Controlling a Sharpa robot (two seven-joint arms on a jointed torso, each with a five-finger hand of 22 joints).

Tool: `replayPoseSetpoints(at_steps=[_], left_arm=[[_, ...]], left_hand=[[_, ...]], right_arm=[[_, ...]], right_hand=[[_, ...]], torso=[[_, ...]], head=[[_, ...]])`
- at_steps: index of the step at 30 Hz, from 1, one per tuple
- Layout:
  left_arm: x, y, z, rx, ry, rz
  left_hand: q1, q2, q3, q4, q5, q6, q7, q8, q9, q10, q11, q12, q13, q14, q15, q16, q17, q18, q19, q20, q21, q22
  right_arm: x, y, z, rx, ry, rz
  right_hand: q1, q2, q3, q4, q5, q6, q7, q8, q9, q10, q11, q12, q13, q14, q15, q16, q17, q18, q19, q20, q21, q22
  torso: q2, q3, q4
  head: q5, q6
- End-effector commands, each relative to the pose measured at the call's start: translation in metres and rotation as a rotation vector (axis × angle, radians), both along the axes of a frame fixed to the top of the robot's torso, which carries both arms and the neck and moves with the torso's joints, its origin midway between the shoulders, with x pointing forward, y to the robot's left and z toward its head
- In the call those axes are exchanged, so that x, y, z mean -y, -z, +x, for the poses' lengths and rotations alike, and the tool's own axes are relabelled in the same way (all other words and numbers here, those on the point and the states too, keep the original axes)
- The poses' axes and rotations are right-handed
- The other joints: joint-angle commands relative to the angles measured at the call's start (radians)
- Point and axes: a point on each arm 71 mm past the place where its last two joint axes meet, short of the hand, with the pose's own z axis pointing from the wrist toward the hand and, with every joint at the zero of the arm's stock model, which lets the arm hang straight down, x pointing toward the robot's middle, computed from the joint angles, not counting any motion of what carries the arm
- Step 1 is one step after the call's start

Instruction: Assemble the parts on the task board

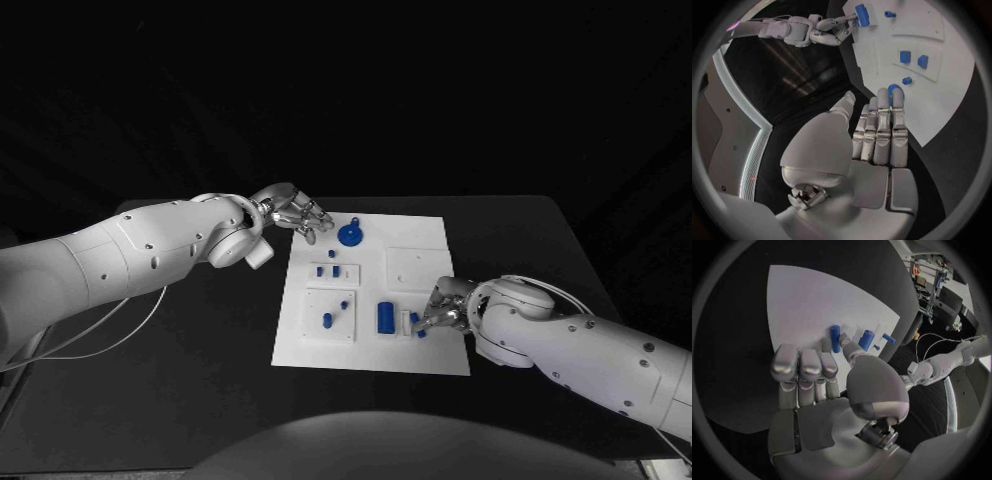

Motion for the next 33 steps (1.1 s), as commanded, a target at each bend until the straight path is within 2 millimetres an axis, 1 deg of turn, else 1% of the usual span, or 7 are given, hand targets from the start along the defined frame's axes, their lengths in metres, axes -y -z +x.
replayPoseSetpoints(at_steps=[1,19,22,24,25,29,33], left_arm=[[0.0026,0.0000,-0.0005,-0.005,0.016,-0.006],[0.0015,0.0001,-0.0008,-0.007,0.016,-0.005],[0.0016,0.0002,-0.0008,-0.008,0.017,-0.004],[0.0017,0.0003,-0.0008,-0.008,0.018,-0.003],[0.0018,0.0003,-0.0008,-0.008,0.019,-0.003],[0.0020,0.0004,-0.0008,-0.009,0.020,-0.003],[0.0027,0.0005,-0.0007,-0.010,0.022,-0.003]], left_hand=[[-0.001,0.009,0.001,-0.005,-0.003,0.001,-0.001,-0.002,0.002,-0.009,0.001,0.000,0.001,0.006,0.003,-0.004,0.000,-0.009,0.007,-0.001,0.004,-0.001],[-0.001,0.010,0.001,-0.008,-0.004,0.001,-0.001,-0.002,0.001,-0.008,0.001,0.000,0.001,0.006,0.003,-0.004,0.000,-0.009,0.007,-0.002,0.004,-0.001],[-0.001,0.010,0.001,-0.008,-0.004,0.001,-0.001,-0.002,0.001,-0.008,0.001,0.000,0.001,0.006,0.003,-0.004,0.000,-0.009,0.007,-0.002,0.004,-0.001],[-0.001,0.010,0.001,-0.008,-0.004,0.001,-0.001,-0.002,0.001,-0.008,0.001,0.000,0.001,0.006,0.003,-0.004,0.000,-0.009,0.007,-0.002,0.004,-0.001],[-0.001,0.010,0.001,-0.008,-0.004,0.001,-0.001,-0.002,0.001,-0.008,0.001,0.000,0.001,0.006,0.003,-0.004,0.000,-0.009,0.007,-0.002,0.004,-0.001],[-0.001,0.010,0.001,-0.008,-0.004,0.001,-0.001,-0.002,0.001,-0.008,0.001,0.000,0.001,0.006,0.003,-0.004,0.000,-0.009,0.007,-0.002,0.004,-0.001],[-0.001,0.010,0.001,-0.008,-0.004,0.001,-0.001,-0.002,0.001,-0.008,0.001,0.000,0.001,0.006,0.003,-0.004,0.000,-0.009,0.007,-0.002,0.004,-0.001]], right_arm=[[0.0009,0.0032,-0.0011,0.015,-0.027,-0.052],[0.0092,0.0029,0.0059,0.107,-0.042,-0.136],[0.0080,0.0032,0.0057,0.106,-0.059,-0.162],[0.0072,0.0038,0.0054,0.099,-0.072,-0.179],[0.0068,0.0042,0.0052,0.095,-0.078,-0.186],[0.0050,0.0059,0.0046,0.081,-0.094,-0.205],[0.0036,0.0097,0.0032,0.058,-0.109,-0.225]], right_hand=[[0.003,0.007,-0.001,-0.007,-0.001,-0.001,0.003,-0.007,-0.002,0.004,-0.006,-0.003,0.001,0.007,-0.009,-0.005,0.001,-0.007,0.059,-0.008,0.002,0.001],[-0.004,-0.028,0.086,0.016,0.004,-0.010,0.007,-0.008,-0.010,0.001,-0.001,0.025,0.022,0.007,-0.005,-0.001,-0.005,-0.004,0.058,-0.004,0.005,0.002],[-0.004,-0.038,0.095,0.028,0.006,-0.020,0.012,-0.009,-0.036,-0.001,0.002,0.023,0.024,0.005,-0.003,-0.003,-0.008,-0.003,0.058,-0.002,0.004,0.001],[-0.004,-0.040,0.104,0.029,0.012,-0.019,0.016,-0.009,-0.086,-0.001,0.004,0.022,0.025,0.005,-0.001,-0.001,-0.008,-0.003,0.057,0.000,0.006,0.002],[-0.003,-0.039,0.106,0.027,0.029,-0.023,0.017,-0.010,-0.092,-0.001,0.005,0.021,0.025,0.005,-0.001,0.000,-0.008,-0.003,0.057,0.001,0.007,0.003],[-0.010,-0.029,0.122,0.001,0.185,-0.040,0.028,-0.010,-0.174,-0.003,0.009,0.021,0.027,0.005,0.003,-0.001,-0.010,-0.003,0.056,0.004,0.005,0.003],[-0.032,-0.017,0.136,-0.039,0.271,-0.036,0.033,-0.009,-0.258,-0.006,0.011,0.019,0.026,0.004,0.005,-0.001,-0.011,-0.003,0.056,0.006,0.006,0.003]], torso=[[0.000,0.0001,-0.0002],[0.000,-0.0002,-0.0001],[-0.001,-0.0003,0.0006],[-0.001,-0.0006,0.0006],[-0.001,-0.0008,0.0003],[-0.001,-0.0011,0.0001],[-0.001,-0.0005,0.0004]], head=[[-0.001,0.000],[0.002,0.001],[0.001,0.000],[0.000,0.000],[0.000,0.000],[0.000,0.000],[-0.003,0.000]])
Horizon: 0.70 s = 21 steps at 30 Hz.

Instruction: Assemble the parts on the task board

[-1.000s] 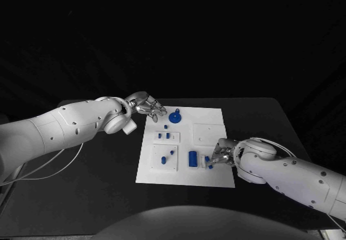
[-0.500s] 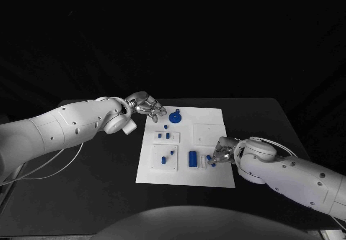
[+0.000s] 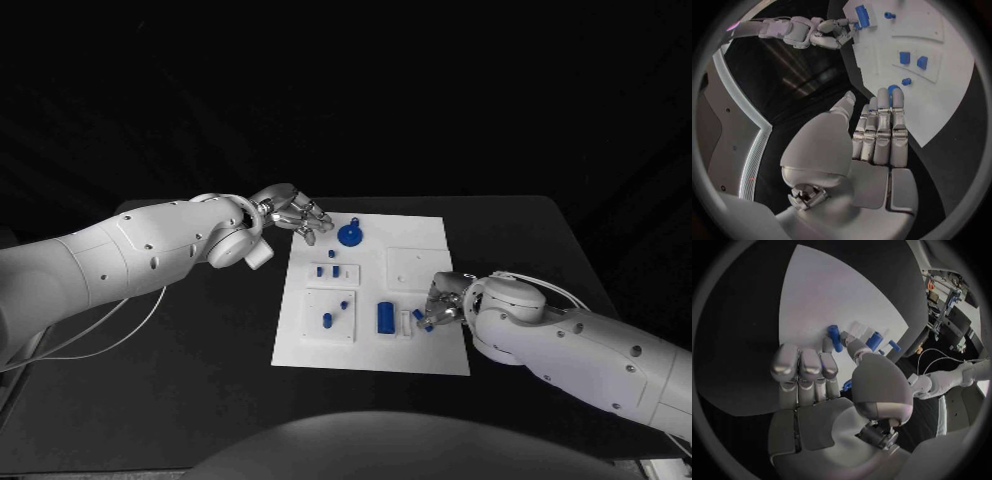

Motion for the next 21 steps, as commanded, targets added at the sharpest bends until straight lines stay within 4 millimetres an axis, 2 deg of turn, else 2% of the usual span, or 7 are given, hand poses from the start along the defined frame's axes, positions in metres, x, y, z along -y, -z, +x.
replayPoseSetpoints(at_steps=[1,5,10,13,16,19,21], left_arm=[[0.003,0.000,-0.001,-0.005,0.018,-0.005],[0.003,0.000,0.000,-0.006,0.020,-0.005],[0.004,0.000,0.000,-0.007,0.022,-0.005],[0.004,0.000,0.000,-0.008,0.023,-0.006],[0.005,0.000,0.000,-0.008,0.023,-0.005],[0.005,0.001,0.000,-0.008,0.023,-0.005],[0.005,0.001,-0.001,-0.008,0.023,-0.005]], left_hand=[[-0.001,0.010,-0.002,-0.005,-0.004,0.001,-0.001,-0.002,0.001,-0.008,0.001,0.000,0.001,0.006,0.003,-0.004,0.000,-0.009,0.007,-0.002,0.004,-0.002],[-0.001,0.010,-0.002,-0.005,-0.004,0.001,-0.001,-0.002,0.001,-0.008,0.001,0.000,0.001,0.006,0.003,-0.004,0.000,-0.009,0.007,-0.002,0.004,-0.002],[-0.001,0.010,-0.002,-0.005,-0.004,0.001,-0.001,-0.002,0.001,-0.008,0.001,0.000,0.001,0.006,0.003,-0.004,0.000,-0.009,0.007,-0.002,0.004,-0.002],[-0.001,0.010,-0.002,-0.005,-0.004,0.001,-0.001,-0.002,0.001,-0.008,0.001,0.000,0.001,0.006,0.003,-0.004,0.000,-0.009,0.007,-0.002,0.004,-0.002],[-0.001,0.010,-0.002,-0.005,-0.004,0.001,-0.001,-0.002,0.001,-0.008,0.001,0.000,0.001,0.006,0.003,-0.004,0.000,-0.009,0.007,-0.002,0.004,-0.002],[-0.001,0.010,-0.002,-0.005,-0.004,0.001,-0.001,-0.002,0.001,-0.008,0.001,0.000,0.001,0.006,0.003,-0.004,0.000,-0.009,0.007,-0.002,0.004,-0.002],[-0.001,0.010,-0.002,-0.005,-0.004,0.001,-0.001,-0.002,0.001,-0.008,0.001,0.000,0.001,0.006,0.003,-0.004,0.000,-0.009,0.007,-0.002,0.004,-0.002]], right_arm=[[0.009,0.013,-0.004,-0.044,-0.015,-0.119],[0.007,0.017,-0.006,-0.060,-0.031,-0.143],[0.004,0.021,-0.009,-0.067,-0.053,-0.172],[0.003,0.022,-0.010,-0.068,-0.059,-0.179],[0.003,0.023,-0.010,-0.067,-0.059,-0.179],[0.004,0.023,-0.010,-0.074,-0.052,-0.168],[0.004,0.023,-0.011,-0.077,-0.044,-0.153]], right_hand=[[-0.022,0.020,0.008,-0.040,0.038,-0.017,0.032,-0.004,-0.430,-0.002,0.008,-0.007,0.002,0.004,0.005,0.000,-0.001,-0.003,0.056,0.006,0.003,0.001],[-0.030,0.020,0.020,-0.050,0.119,-0.024,0.039,-0.006,-0.453,-0.005,0.009,-0.009,0.002,0.003,0.005,-0.001,-0.002,-0.003,0.056,0.006,0.003,0.002],[-0.039,0.016,0.030,-0.057,0.155,-0.025,0.041,-0.006,-0.473,-0.007,0.009,-0.010,0.001,0.003,0.005,-0.001,-0.001,-0.004,0.056,0.006,0.003,0.003],[-0.040,0.017,0.039,-0.061,0.191,-0.022,0.041,-0.006,-0.476,-0.007,0.008,-0.013,-0.001,0.003,0.005,0.000,0.000,-0.004,0.056,0.006,0.003,0.003],[-0.038,0.028,0.051,-0.070,0.215,-0.018,0.041,-0.005,-0.478,-0.007,0.007,-0.014,-0.002,0.003,0.004,0.000,0.000,-0.005,0.056,0.005,0.003,0.003],[-0.043,0.044,0.093,-0.097,0.222,-0.012,0.042,-0.005,-0.479,-0.007,0.006,-0.014,-0.002,0.002,0.004,-0.001,0.000,-0.006,0.057,0.005,0.003,0.003],[-0.045,0.052,0.109,-0.106,0.243,-0.009,0.042,-0.005,-0.479,-0.007,0.005,-0.015,-0.002,0.002,0.003,-0.001,-0.001,-0.006,0.056,0.005,0.002,0.003]], torso=[[0.000,0.0004,0.0000],[0.000,0.0005,-0.0004],[0.000,0.0004,-0.0007],[0.001,0.0004,-0.0007],[0.000,0.0006,-0.0005],[0.001,0.0007,0.0001],[0.001,0.0010,-0.0001]], head=[[-0.002,0.000],[-0.002,0.000],[-0.004,0.000],[-0.003,0.000],[-0.004,0.000],[-0.003,0.000],[-0.003,0.000]])
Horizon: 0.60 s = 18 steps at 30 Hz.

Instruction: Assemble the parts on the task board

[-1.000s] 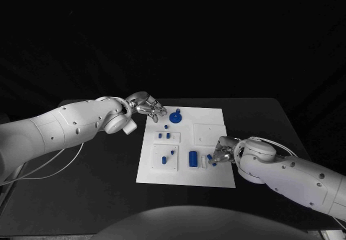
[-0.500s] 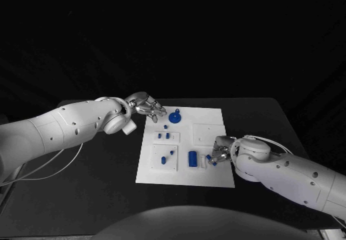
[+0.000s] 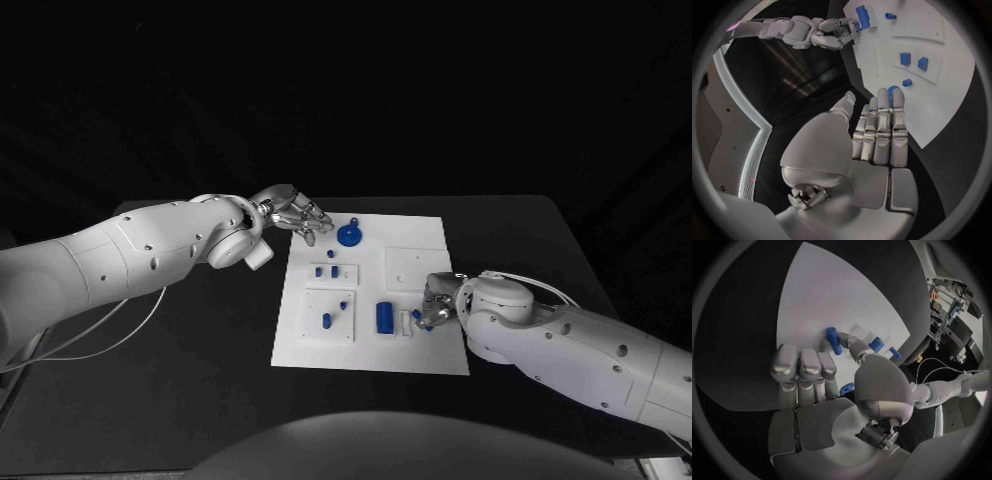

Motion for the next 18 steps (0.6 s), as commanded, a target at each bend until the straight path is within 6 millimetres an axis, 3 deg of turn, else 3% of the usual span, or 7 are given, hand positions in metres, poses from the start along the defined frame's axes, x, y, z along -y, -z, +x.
replayPoseSetpoints(at_steps=[1,9,10,11,12,18], left_arm=[[0.0025,-0.0001,-0.0006,-0.005,0.017,-0.005],[0.0018,0.0000,-0.0009,-0.006,0.017,-0.003],[0.0017,0.0000,-0.0009,-0.006,0.017,-0.003],[0.0016,0.0001,-0.0009,-0.006,0.017,-0.002],[0.0014,0.0001,-0.0009,-0.006,0.017,-0.002],[0.0009,0.0001,-0.0010,-0.006,0.016,-0.001]], left_hand=[[-0.001,0.010,-0.002,-0.005,-0.004,0.001,-0.001,-0.002,0.001,-0.008,0.001,0.000,0.001,0.006,0.003,-0.004,0.000,-0.009,0.007,-0.002,0.004,-0.002],[-0.001,0.010,-0.002,-0.005,-0.004,0.001,-0.001,-0.002,0.001,-0.008,0.001,0.000,0.001,0.006,0.003,-0.004,0.000,-0.009,0.007,-0.002,0.004,-0.002],[-0.001,0.010,-0.002,-0.005,-0.004,0.001,-0.001,-0.002,0.001,-0.008,0.001,0.000,0.001,0.006,0.003,-0.004,0.000,-0.009,0.007,-0.002,0.004,-0.002],[-0.001,0.010,-0.002,-0.005,-0.004,0.001,-0.001,-0.002,0.001,-0.008,0.001,0.000,0.001,0.006,0.003,-0.004,0.000,-0.009,0.007,-0.002,0.004,-0.002],[-0.001,0.010,-0.002,-0.005,-0.004,0.001,-0.001,-0.002,0.001,-0.008,0.001,0.000,0.001,0.006,0.003,-0.004,0.000,-0.009,0.007,-0.002,0.004,-0.002],[-0.001,0.010,-0.002,-0.005,-0.004,0.001,-0.001,-0.002,0.001,-0.008,0.001,0.000,0.001,0.006,0.003,-0.004,0.000,-0.009,0.007,-0.002,0.004,-0.002]], right_arm=[[0.0137,0.0201,-0.0101,-0.083,0.022,-0.086],[0.0159,0.0187,-0.0104,-0.088,0.079,0.017],[0.0169,0.0186,-0.0106,-0.096,0.097,0.045],[0.0176,0.0184,-0.0108,-0.103,0.112,0.068],[0.0186,0.0179,-0.0109,-0.110,0.130,0.096],[0.0224,0.0110,-0.0103,-0.118,0.201,0.204]], right_hand=[[0.013,0.035,0.045,-0.033,0.021,0.012,-0.001,0.004,-0.776,0.001,-0.003,-0.008,-0.003,0.002,0.002,-0.001,0.000,-0.006,0.056,0.004,0.002,0.001],[0.011,0.062,0.058,-0.065,-0.007,0.060,-0.014,0.005,-0.755,0.014,-0.012,-0.019,-0.018,0.003,-0.002,-0.007,-0.007,-0.010,0.058,0.000,-0.002,-0.002],[0.013,0.064,0.049,-0.065,-0.032,0.065,-0.017,0.005,-0.752,0.015,-0.012,-0.018,-0.018,0.003,-0.001,-0.008,-0.009,-0.011,0.057,0.000,-0.003,-0.003],[0.017,0.069,0.034,-0.062,-0.093,0.072,-0.021,0.006,-0.748,0.017,-0.013,-0.018,-0.018,0.004,-0.001,-0.008,-0.009,-0.011,0.057,0.000,-0.004,-0.003],[0.040,0.087,-0.020,-0.053,-0.175,0.076,-0.026,0.000,-0.734,0.018,-0.014,-0.019,-0.020,0.005,-0.001,-0.010,-0.012,-0.012,0.057,-0.001,-0.006,-0.005],[0.038,0.092,-0.034,-0.058,-0.153,0.080,-0.030,0.005,-0.721,0.021,-0.016,-0.013,-0.018,0.004,-0.004,-0.011,-0.015,-0.012,0.058,-0.002,-0.007,-0.007]], torso=[[0.001,0.0005,0.0003],[0.001,0.0009,0.0000],[0.001,0.0008,-0.0005],[0.001,0.0009,-0.0005],[0.000,0.0007,-0.0008],[0.000,0.0004,-0.0010]], head=[[0.002,0.000],[0.005,0.000],[0.006,0.000],[0.006,0.000],[0.006,0.000],[0.005,0.000]])
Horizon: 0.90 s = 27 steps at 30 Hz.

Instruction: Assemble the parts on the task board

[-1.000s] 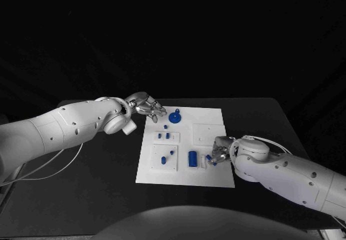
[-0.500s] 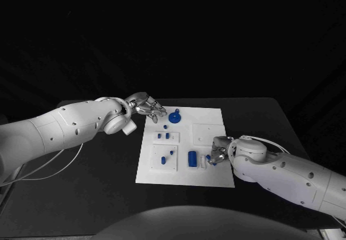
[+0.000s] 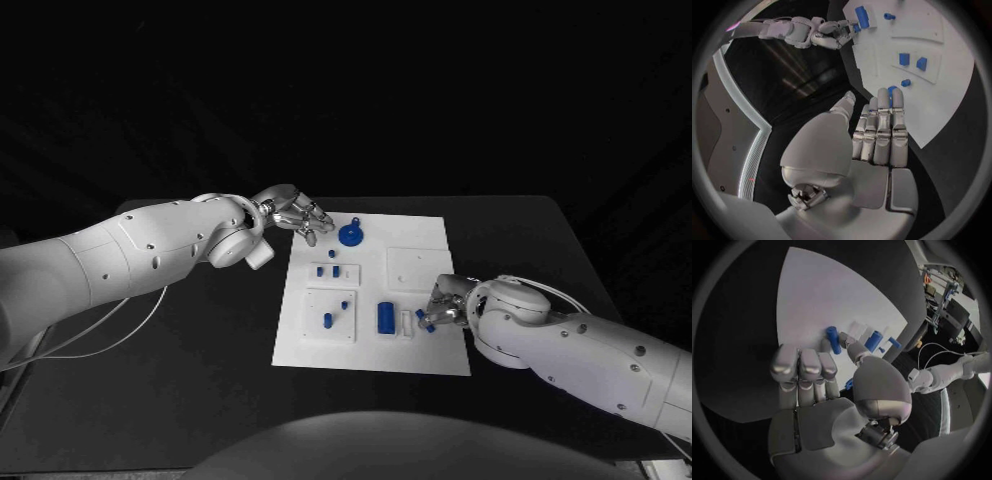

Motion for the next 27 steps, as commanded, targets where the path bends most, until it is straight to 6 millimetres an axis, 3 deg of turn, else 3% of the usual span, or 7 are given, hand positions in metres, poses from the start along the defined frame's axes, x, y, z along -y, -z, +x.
replayPoseSetpoints(at_steps=[1,11,27], left_arm=[[0.002,0.000,-0.001,-0.004,0.016,-0.004],[0.002,0.000,-0.001,-0.004,0.016,-0.002],[0.003,0.001,-0.001,-0.016,0.025,0.001]], left_hand=[[-0.001,0.010,-0.002,-0.005,-0.004,0.001,-0.001,-0.002,0.001,-0.008,0.001,0.000,0.001,0.006,0.003,-0.004,0.000,-0.009,0.007,-0.002,0.004,-0.002],[-0.001,0.010,-0.002,-0.005,-0.004,0.001,-0.001,-0.002,0.001,-0.008,0.001,0.000,0.001,0.006,0.003,-0.004,0.000,-0.009,0.007,-0.002,0.004,-0.002],[-0.003,0.011,-0.003,-0.005,-0.004,0.001,-0.001,-0.002,0.001,-0.008,0.001,0.000,0.001,0.006,0.003,-0.003,0.001,-0.009,0.007,-0.002,0.004,-0.001]], right_arm=[[0.005,0.007,-0.007,-0.080,0.085,0.087],[0.005,-0.004,-0.008,-0.127,0.146,0.184],[-0.008,-0.004,-0.012,-0.215,0.116,0.196]], right_hand=[[0.052,0.045,-0.003,-0.002,0.011,0.004,-0.003,0.004,-0.629,0.002,-0.002,0.001,0.001,0.003,-0.006,-0.004,-0.002,-0.012,0.058,-0.002,-0.006,-0.001],[0.050,0.042,-0.014,0.000,0.007,0.003,-0.004,0.003,-0.626,0.001,-0.003,0.000,0.000,0.002,-0.007,-0.007,-0.005,-0.011,0.058,-0.004,-0.009,-0.003],[0.051,0.049,-0.037,0.006,-0.023,0.003,-0.007,0.003,-0.625,-0.002,-0.003,-0.003,-0.003,0.001,-0.006,-0.010,-0.009,-0.012,0.056,-0.003,-0.012,-0.006]], torso=[[-0.001,-0.0005,-0.0008],[0.000,-0.0004,-0.0001],[0.000,-0.0011,0.0008]], head=[[-0.001,0.000],[-0.003,0.000],[-0.003,0.000]])
